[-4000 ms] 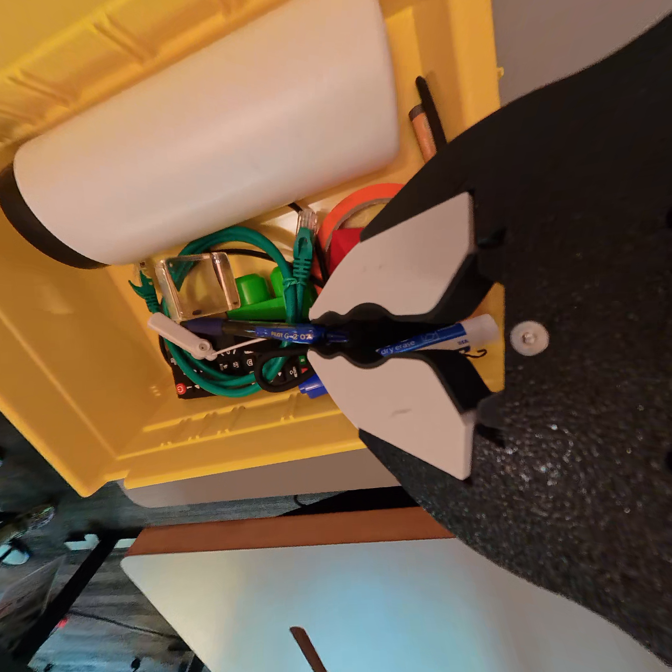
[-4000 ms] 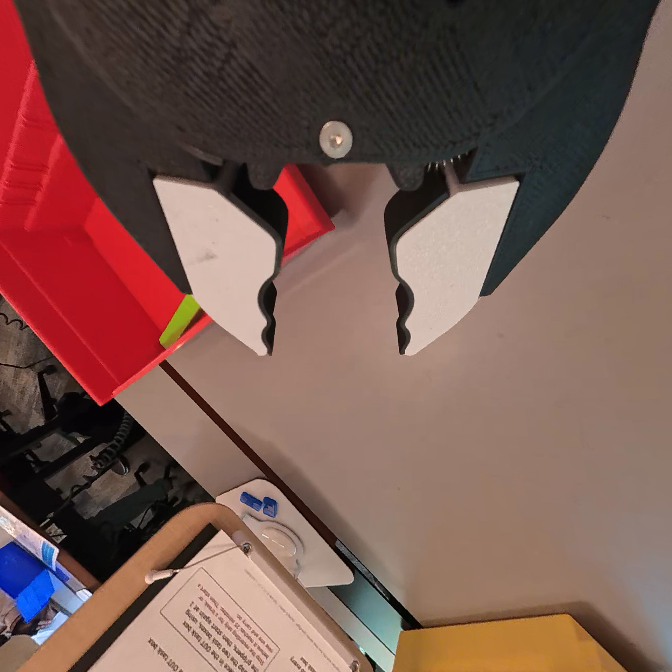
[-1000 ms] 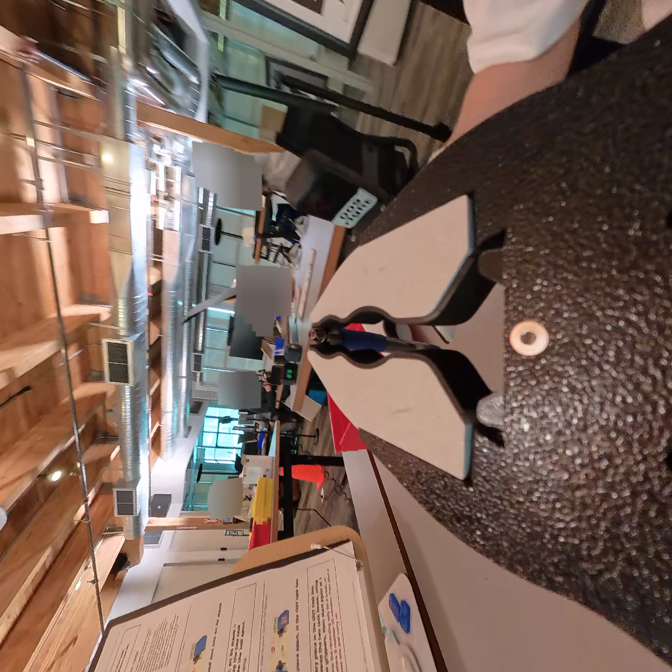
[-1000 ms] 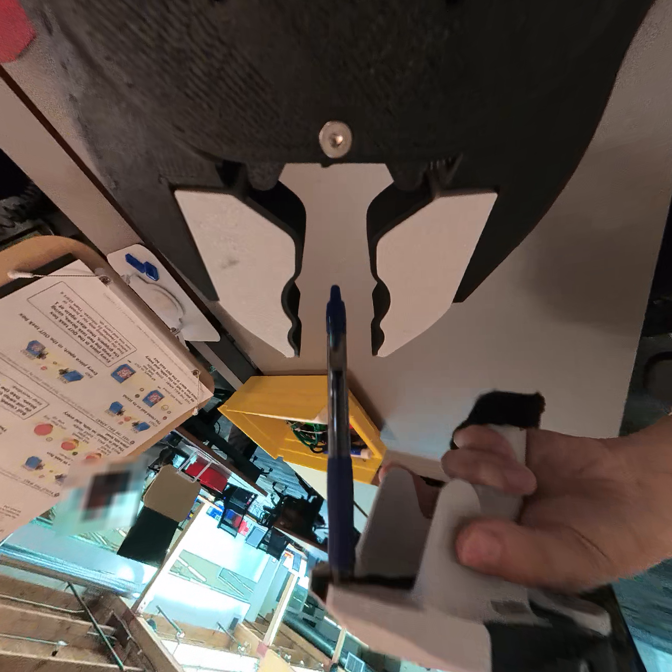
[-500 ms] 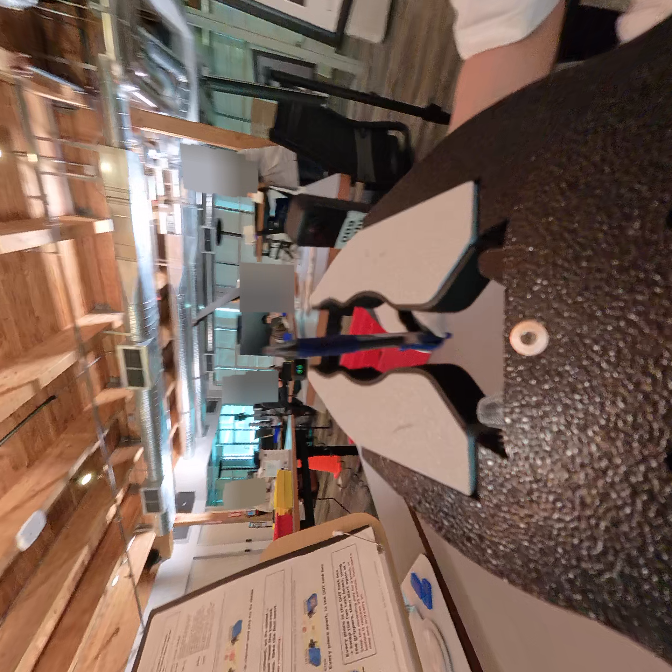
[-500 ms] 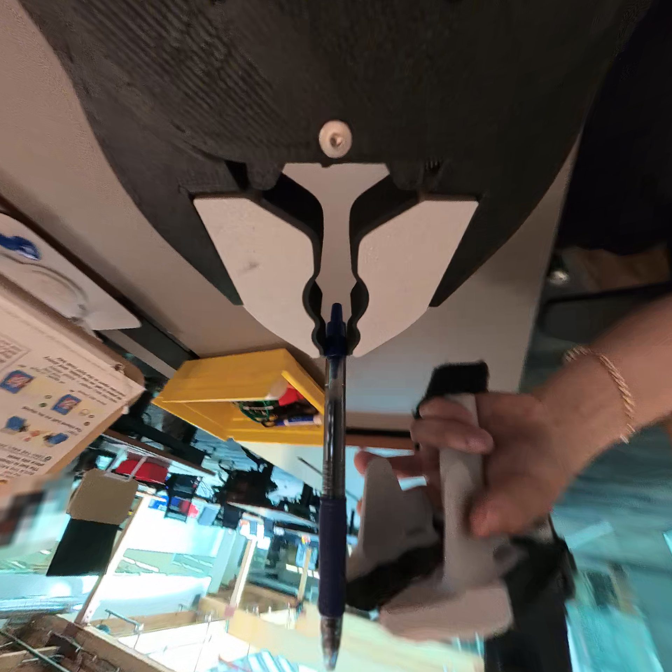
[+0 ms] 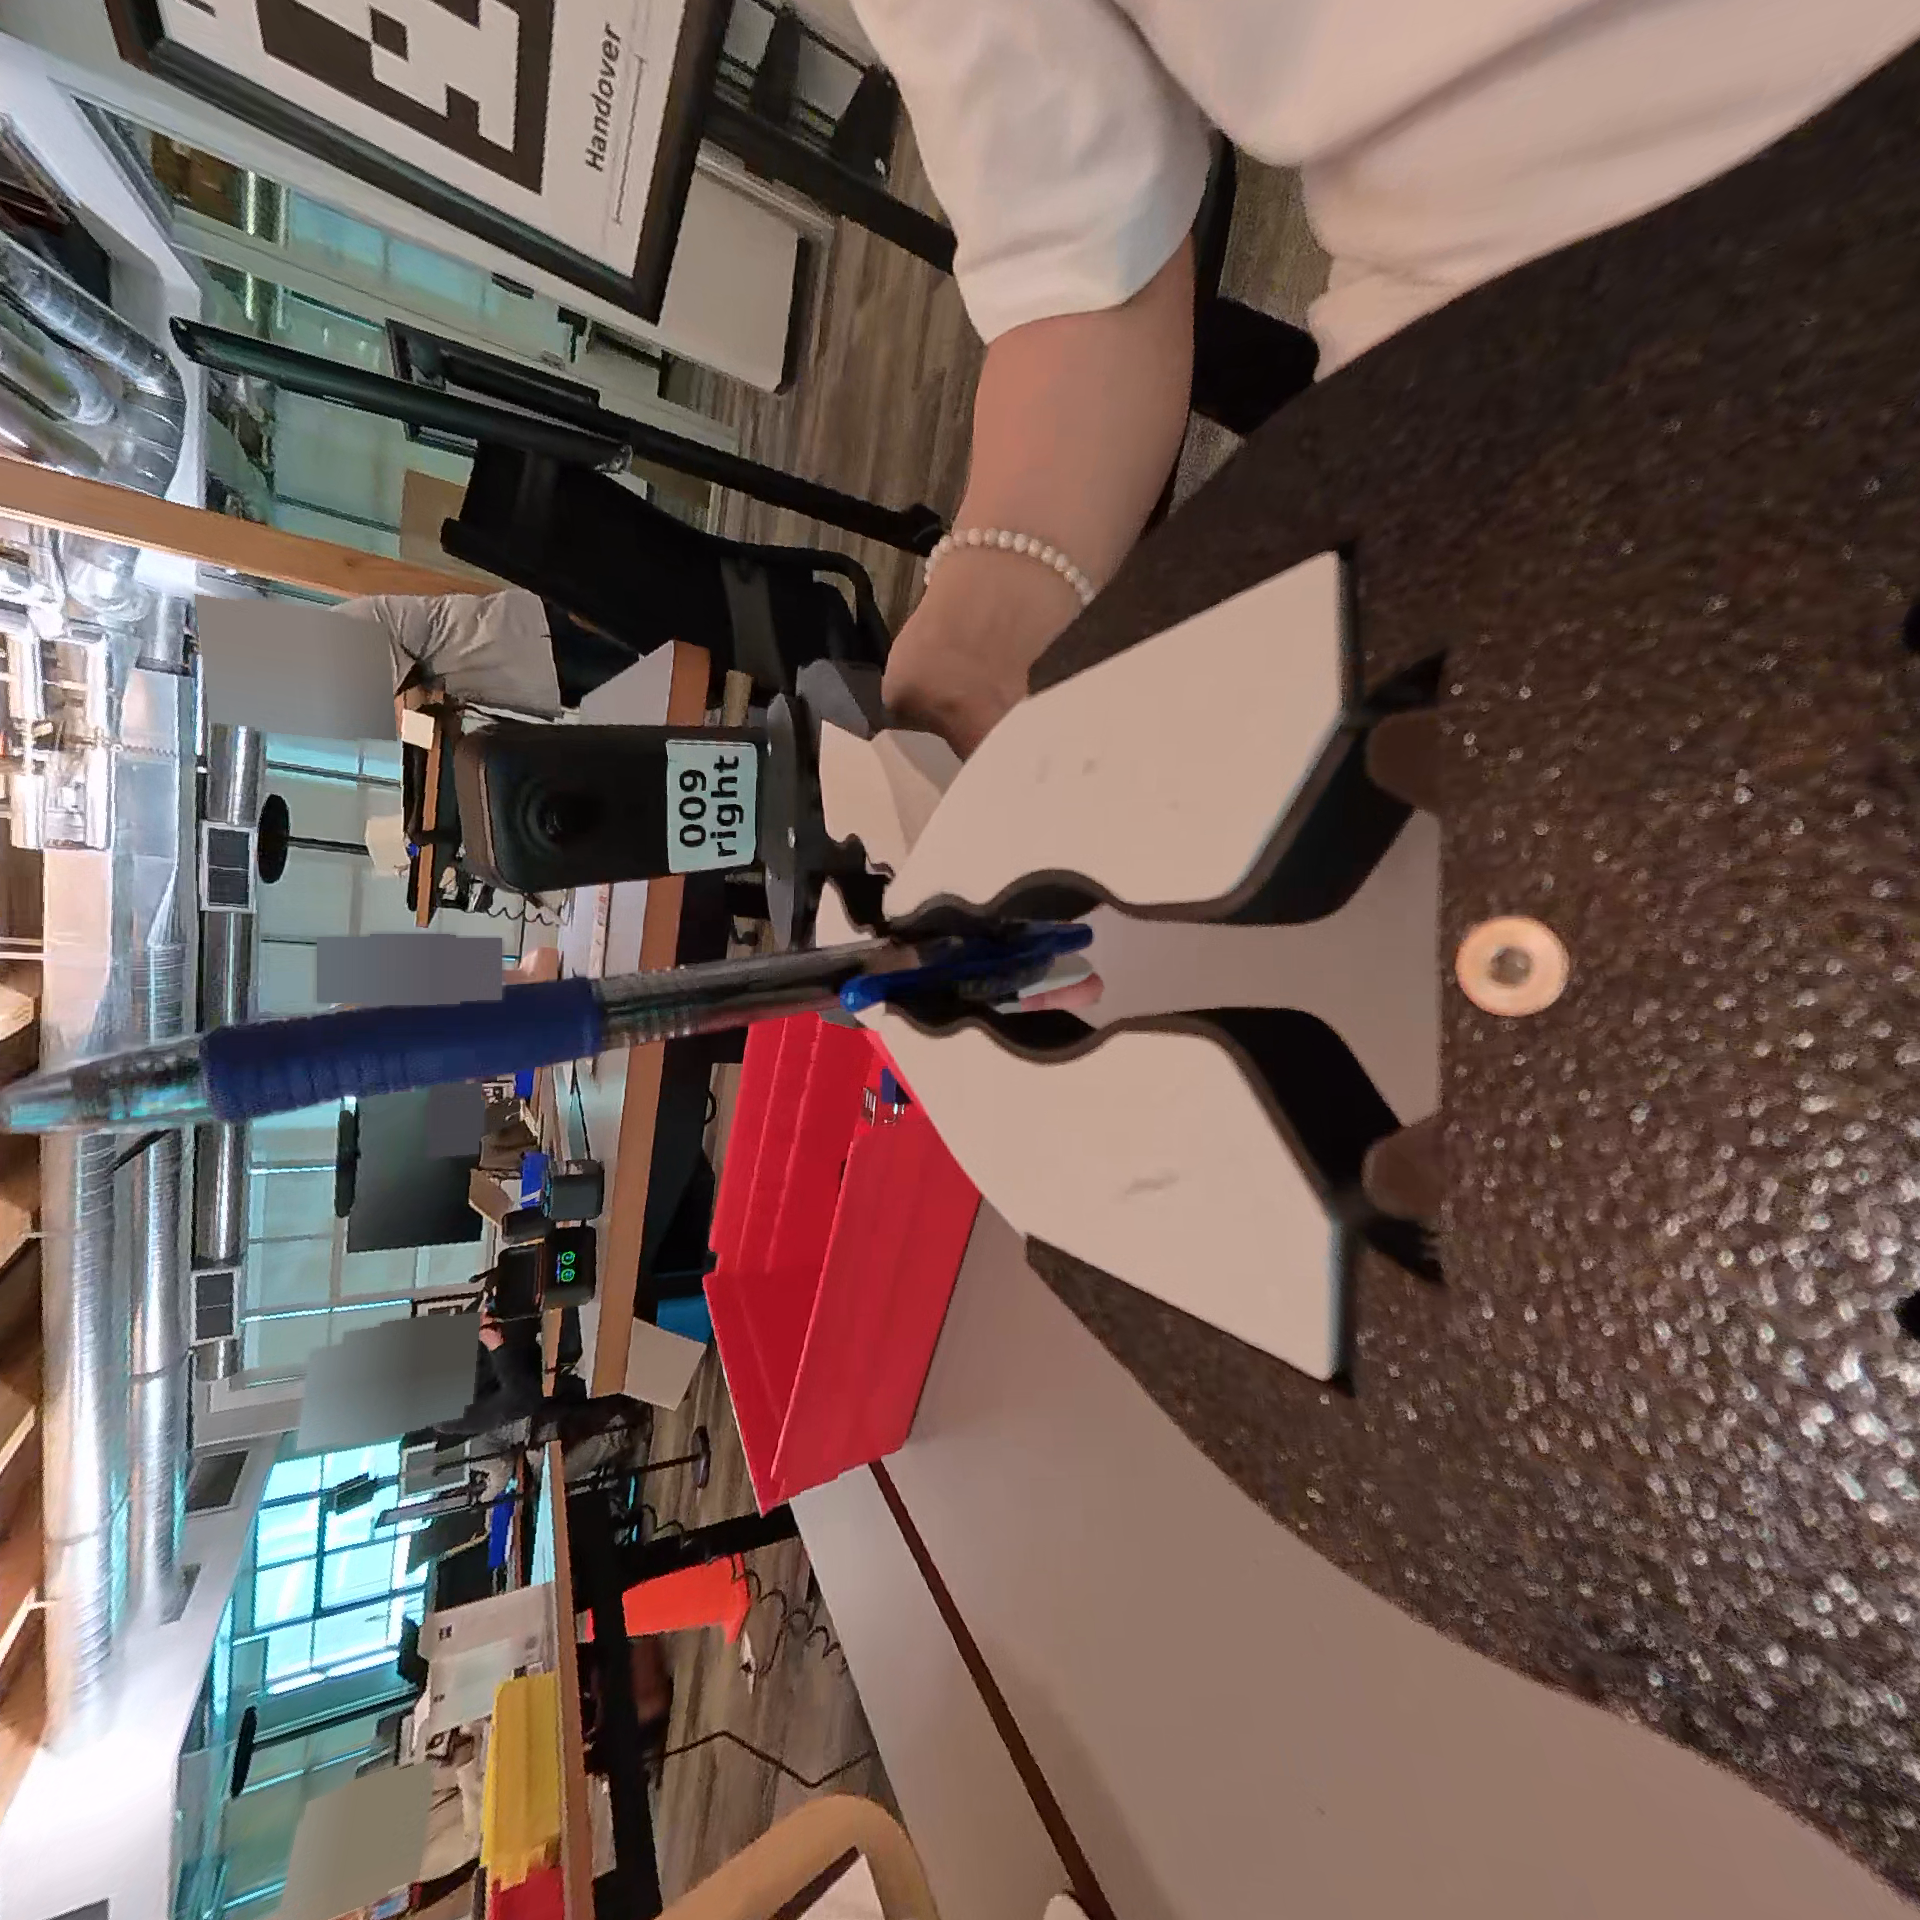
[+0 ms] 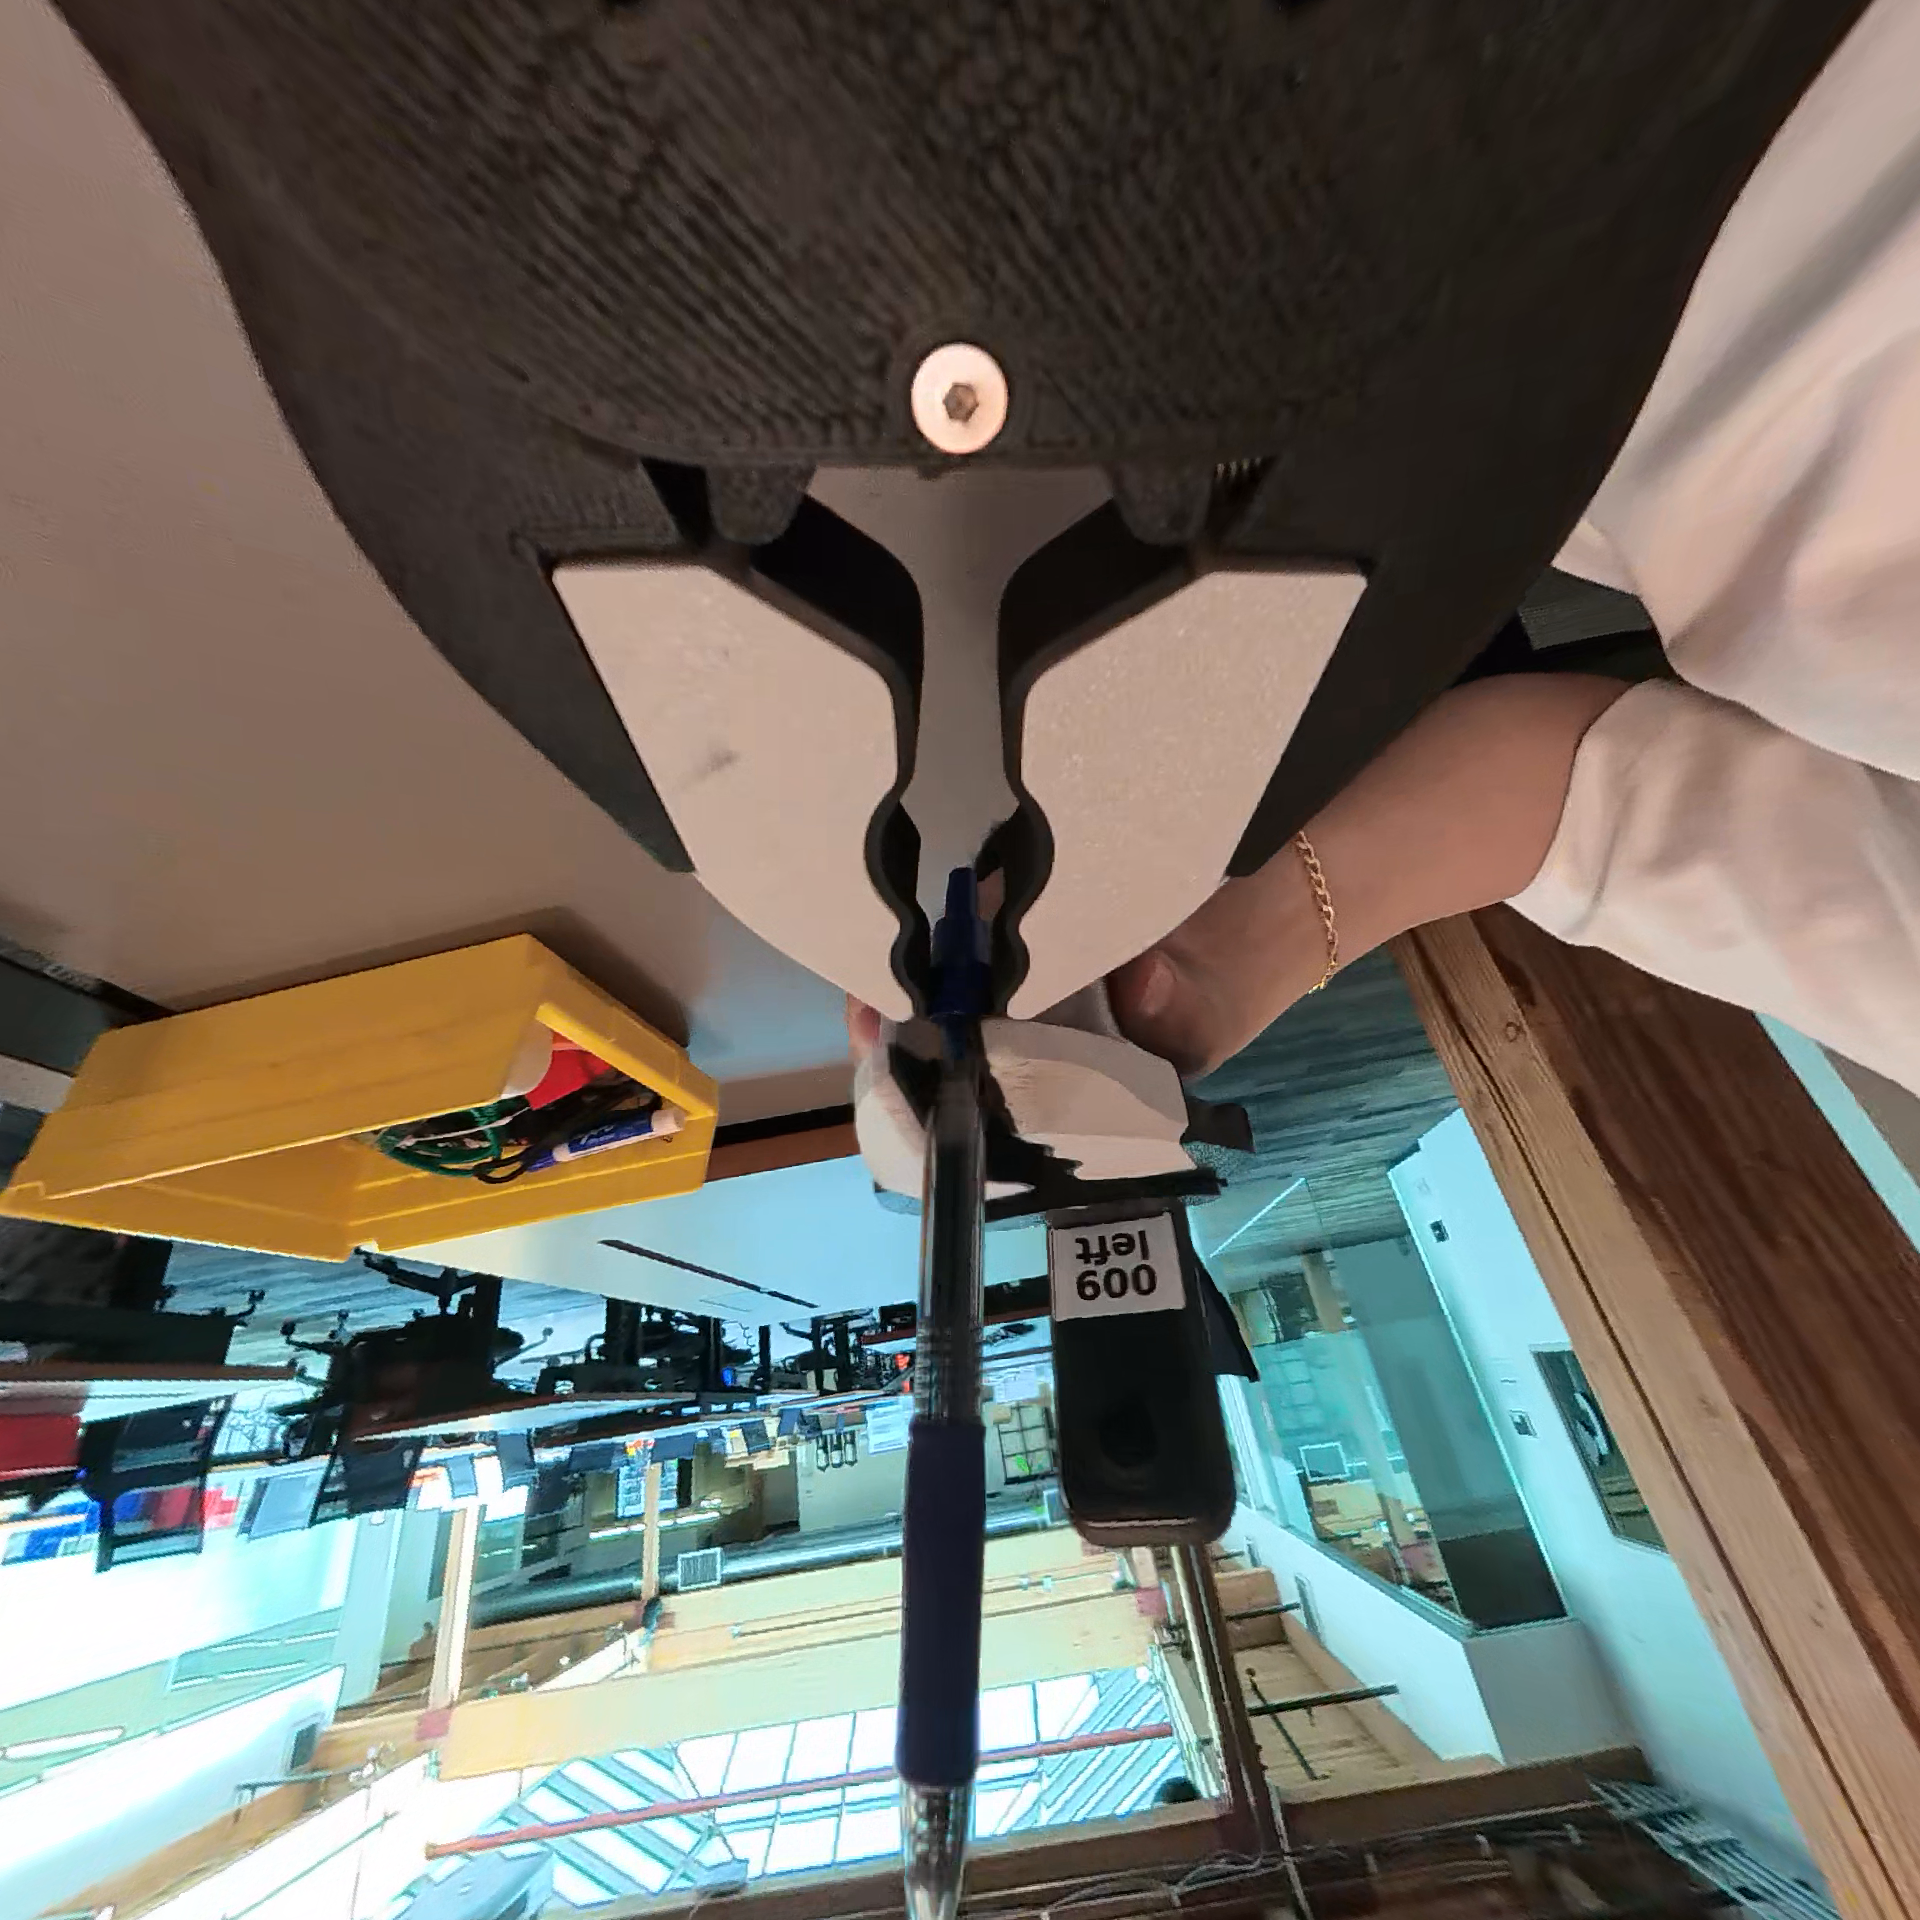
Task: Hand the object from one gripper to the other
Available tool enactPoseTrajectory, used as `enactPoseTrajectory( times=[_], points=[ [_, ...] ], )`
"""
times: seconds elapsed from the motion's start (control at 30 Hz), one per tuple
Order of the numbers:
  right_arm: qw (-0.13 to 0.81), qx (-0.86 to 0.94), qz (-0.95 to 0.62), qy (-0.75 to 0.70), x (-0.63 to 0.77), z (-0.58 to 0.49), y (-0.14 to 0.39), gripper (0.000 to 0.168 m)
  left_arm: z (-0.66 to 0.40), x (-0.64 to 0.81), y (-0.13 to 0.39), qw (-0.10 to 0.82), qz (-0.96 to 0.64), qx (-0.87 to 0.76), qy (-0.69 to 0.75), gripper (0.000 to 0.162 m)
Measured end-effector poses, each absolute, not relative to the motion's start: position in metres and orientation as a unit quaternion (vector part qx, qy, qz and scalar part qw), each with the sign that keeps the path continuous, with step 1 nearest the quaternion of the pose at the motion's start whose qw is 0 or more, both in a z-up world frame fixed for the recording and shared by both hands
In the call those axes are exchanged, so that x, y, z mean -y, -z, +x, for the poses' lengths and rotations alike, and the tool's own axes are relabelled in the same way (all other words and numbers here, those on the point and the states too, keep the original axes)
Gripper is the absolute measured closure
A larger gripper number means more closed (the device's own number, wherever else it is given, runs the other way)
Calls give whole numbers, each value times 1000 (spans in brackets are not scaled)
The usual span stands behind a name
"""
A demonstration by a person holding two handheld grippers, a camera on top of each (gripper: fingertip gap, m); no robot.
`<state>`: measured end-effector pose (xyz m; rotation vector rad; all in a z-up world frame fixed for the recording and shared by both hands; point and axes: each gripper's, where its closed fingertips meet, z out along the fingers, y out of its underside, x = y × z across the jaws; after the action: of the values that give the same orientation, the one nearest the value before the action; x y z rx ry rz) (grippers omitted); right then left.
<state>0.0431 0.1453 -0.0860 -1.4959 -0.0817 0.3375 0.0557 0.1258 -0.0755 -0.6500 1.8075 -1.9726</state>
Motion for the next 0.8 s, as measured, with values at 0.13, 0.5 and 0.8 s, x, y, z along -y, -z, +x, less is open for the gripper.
enactPoseTrajectory(
  times=[0.13, 0.5, 0.8],
  points=[
    [707, 34, -692, -142, -144, 47, 93, 158, 60, -127, 81, 213, -234, -658, 684, 152],
    [782, -8, -623, -23, -118, 73, 40, 133, 76, -125, 123, 286, -253, -754, 534, 152],
    [762, 46, -646, -4, -119, 64, 44, 157, 71, -112, 137, 259, -233, -775, 527, 148]
  ],
)
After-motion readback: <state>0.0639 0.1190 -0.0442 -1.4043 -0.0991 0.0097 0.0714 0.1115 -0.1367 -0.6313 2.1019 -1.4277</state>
